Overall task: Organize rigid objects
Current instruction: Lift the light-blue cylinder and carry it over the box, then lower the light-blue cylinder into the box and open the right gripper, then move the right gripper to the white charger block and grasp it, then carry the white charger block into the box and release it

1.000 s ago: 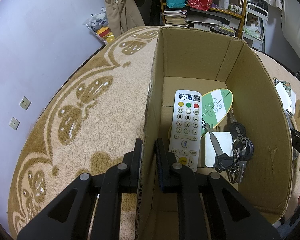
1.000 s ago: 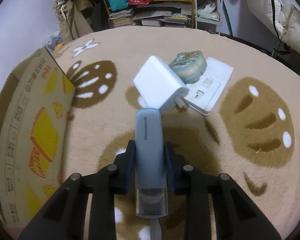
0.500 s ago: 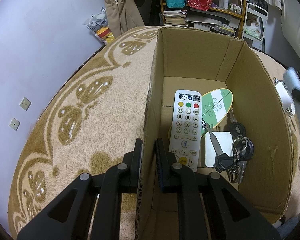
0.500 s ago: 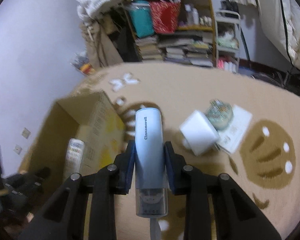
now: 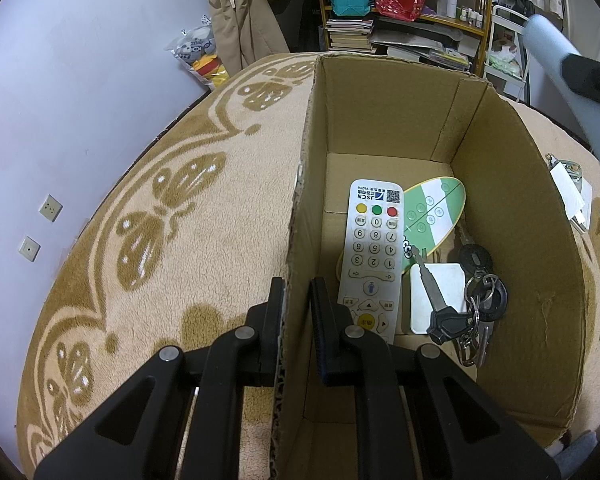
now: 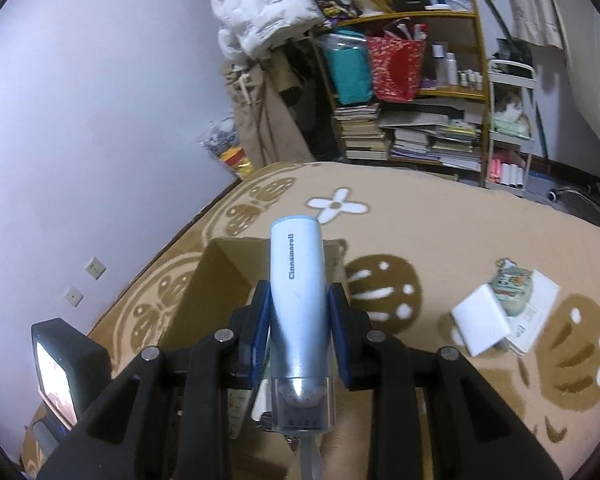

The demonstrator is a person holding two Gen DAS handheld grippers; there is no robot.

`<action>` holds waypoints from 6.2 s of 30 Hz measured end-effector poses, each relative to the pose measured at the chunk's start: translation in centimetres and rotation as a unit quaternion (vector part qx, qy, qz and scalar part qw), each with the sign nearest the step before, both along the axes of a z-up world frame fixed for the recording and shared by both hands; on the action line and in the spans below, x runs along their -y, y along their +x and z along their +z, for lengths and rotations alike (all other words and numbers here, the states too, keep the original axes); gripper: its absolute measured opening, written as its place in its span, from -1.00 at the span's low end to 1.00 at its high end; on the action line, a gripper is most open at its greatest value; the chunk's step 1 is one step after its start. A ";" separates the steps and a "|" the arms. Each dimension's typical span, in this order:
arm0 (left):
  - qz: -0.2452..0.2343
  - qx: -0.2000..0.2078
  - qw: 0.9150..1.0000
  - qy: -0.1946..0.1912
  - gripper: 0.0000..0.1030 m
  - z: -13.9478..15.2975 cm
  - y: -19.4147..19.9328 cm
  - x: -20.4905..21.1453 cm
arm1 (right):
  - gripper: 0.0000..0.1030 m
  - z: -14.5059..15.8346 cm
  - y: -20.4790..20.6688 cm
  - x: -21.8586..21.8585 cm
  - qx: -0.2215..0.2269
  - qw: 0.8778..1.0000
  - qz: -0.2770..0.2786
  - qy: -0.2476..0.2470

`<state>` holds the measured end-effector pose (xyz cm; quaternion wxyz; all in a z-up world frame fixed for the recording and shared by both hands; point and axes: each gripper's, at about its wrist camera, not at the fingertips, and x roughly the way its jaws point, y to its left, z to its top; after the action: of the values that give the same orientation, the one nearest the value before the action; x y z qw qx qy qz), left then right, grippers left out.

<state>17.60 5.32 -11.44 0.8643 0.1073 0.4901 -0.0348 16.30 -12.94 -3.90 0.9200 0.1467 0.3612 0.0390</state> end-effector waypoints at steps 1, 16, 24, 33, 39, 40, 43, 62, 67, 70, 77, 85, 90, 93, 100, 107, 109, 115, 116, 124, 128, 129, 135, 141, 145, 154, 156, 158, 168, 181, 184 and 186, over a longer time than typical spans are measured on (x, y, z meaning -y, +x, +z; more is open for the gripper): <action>0.000 0.000 1.000 0.000 -0.75 0.0 0.0 0.0 | -0.42 -0.1 0.1 -0.5 -0.001 1.000 0.006 -0.002; 0.000 0.000 1.000 0.000 -0.75 0.0 0.0 0.0 | -0.41 -3.4 1.1 -3.8 -0.040 0.998 0.043 -0.013; 0.000 0.000 1.000 0.000 -0.75 0.0 0.0 0.0 | -0.41 -4.2 1.1 -4.0 -0.048 0.998 0.041 -0.017; 0.000 0.000 1.000 -0.001 -0.75 0.0 0.0 0.0 | -0.41 -4.6 1.0 -4.2 -0.048 0.998 0.037 -0.030; 0.000 0.003 1.000 0.000 -0.75 0.1 0.0 0.1 | -0.41 -2.5 0.9 -3.7 -0.016 0.999 0.024 -0.043; 0.001 0.002 1.000 -0.004 -0.75 0.1 0.0 0.1 | -0.40 -2.1 0.9 -3.3 -0.013 0.999 0.021 -0.046; 0.002 0.001 1.000 -0.007 -0.75 0.1 0.0 0.1 | 0.13 -1.0 1.1 -1.7 0.000 0.998 -0.005 -0.066; 0.001 0.004 1.000 -0.002 -0.75 -0.1 -0.1 0.3 | 0.49 -4.2 3.0 11.3 -0.046 0.990 -0.115 -0.070; 0.009 0.006 1.000 -0.010 -0.75 0.0 -0.1 0.1 | 0.49 -6.0 2.6 13.8 -0.064 0.986 -0.139 -0.062; 0.010 0.007 1.000 -0.005 -0.75 -0.1 -0.1 0.2 | 0.49 -7.1 2.2 14.6 -0.077 0.985 -0.142 -0.052; 0.011 0.008 1.000 0.000 -0.75 -0.1 -0.1 0.3 | 0.48 -8.8 1.8 15.7 -0.089 0.986 -0.136 -0.032; 0.009 0.010 1.000 0.008 -0.75 -0.2 -0.2 0.5 | 0.40 -10.9 2.2 16.5 -0.111 0.985 -0.130 0.003; 0.009 0.011 1.000 0.009 -0.75 -0.2 -0.2 0.5 | 0.28 -12.1 2.1 17.0 -0.123 0.984 -0.130 0.020; 0.009 0.011 1.000 0.010 -0.74 -0.2 -0.2 0.5 | 0.26 -12.2 1.8 16.8 -0.118 0.985 -0.123 0.027; 0.009 0.012 1.000 0.013 -0.74 -0.1 -0.2 0.7 | -0.19 -11.3 1.7 15.5 -0.098 0.989 -0.106 0.027; 0.008 0.014 1.000 0.015 -0.74 -0.1 -0.2 0.7 | -0.19 -10.9 2.4 14.0 -0.102 0.990 -0.094 0.011; 0.008 0.014 1.000 0.016 -0.74 -0.1 -0.2 0.7 | -0.19 -11.1 2.3 13.9 -0.101 0.990 -0.099 0.006; 0.008 0.014 1.000 0.017 -0.74 -0.1 -0.2 0.6 | -0.18 -11.2 1.9 14.4 -0.105 0.988 -0.113 -0.009; 0.007 0.014 1.000 0.017 -0.74 -0.1 -0.2 0.7 | -0.17 -11.4 2.0 14.6 -0.108 0.987 -0.115 -0.011; 0.008 0.014 1.000 0.017 -0.73 -0.1 -0.2 0.6 | 0.09 -12.3 2.1 14.6 -0.112 0.987 -0.111 -0.006; 0.007 0.014 1.000 0.017 -0.73 -0.1 -0.2 0.6 | 0.27 -12.3 2.4 13.5 -0.111 0.988 -0.102 -0.030; 0.007 0.014 1.000 0.017 -0.73 -0.1 -0.2 0.6 | 0.27 -12.4 2.4 13.2 -0.111 0.988 -0.100 -0.043; 0.008 0.014 1.000 0.017 -0.73 -0.1 -0.2 0.6 | 0.27 -12.7 2.6 12.4 -0.116 0.986 -0.091 -0.077; 0.007 0.014 1.000 0.017 -0.73 -0.1 -0.2 0.7 | 0.23 -13.6 3.2 12.2 -0.139 0.983 -0.083 -0.083; 0.008 0.014 1.000 0.017 -0.73 -0.1 -0.3 0.7 | 0.08 -13.8 2.5 11.9 -0.129 0.983 -0.089 -0.093; 0.007 0.015 1.000 0.020 -0.73 -0.1 -0.3 0.7 | 0.08 -12.2 1.5 11.0 -0.105 0.988 -0.093 -0.064; 0.007 0.015 1.000 0.020 -0.73 -0.1 -0.3 0.7 | 0.08 -11.3 1.4 10.5 -0.092 0.990 -0.087 -0.059; 0.007 0.015 1.000 0.020 -0.73 -0.1 -0.3 0.7 | 0.08 -10.0 1.4 9.8 -0.075 0.992 -0.077 -0.058; 0.006 0.018 0.999 0.027 -0.72 -0.1 -0.4 0.9 | 0.08 -2.1 0.7 4.3 0.025 0.998 0.004 -0.054; 0.007 0.018 0.999 0.026 -0.72 -0.1 -0.4 0.9 | 0.08 -2.7 0.6 -2.7 0.023 0.992 0.103 -0.066; 0.007 0.017 0.999 0.026 -0.72 -0.1 -0.4 0.9 | 0.08 -3.6 0.6 -3.3 0.014 0.991 0.116 -0.068; 0.007 0.017 0.999 0.026 -0.72 -0.1 -0.4 0.9 | 0.08 -4.0 0.5 -3.6 0.011 0.990 0.121 -0.071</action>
<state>17.16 4.45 -11.55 0.8699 0.1269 0.4764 -0.0145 16.76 -9.32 -7.88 0.9207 0.0358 0.3676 0.1259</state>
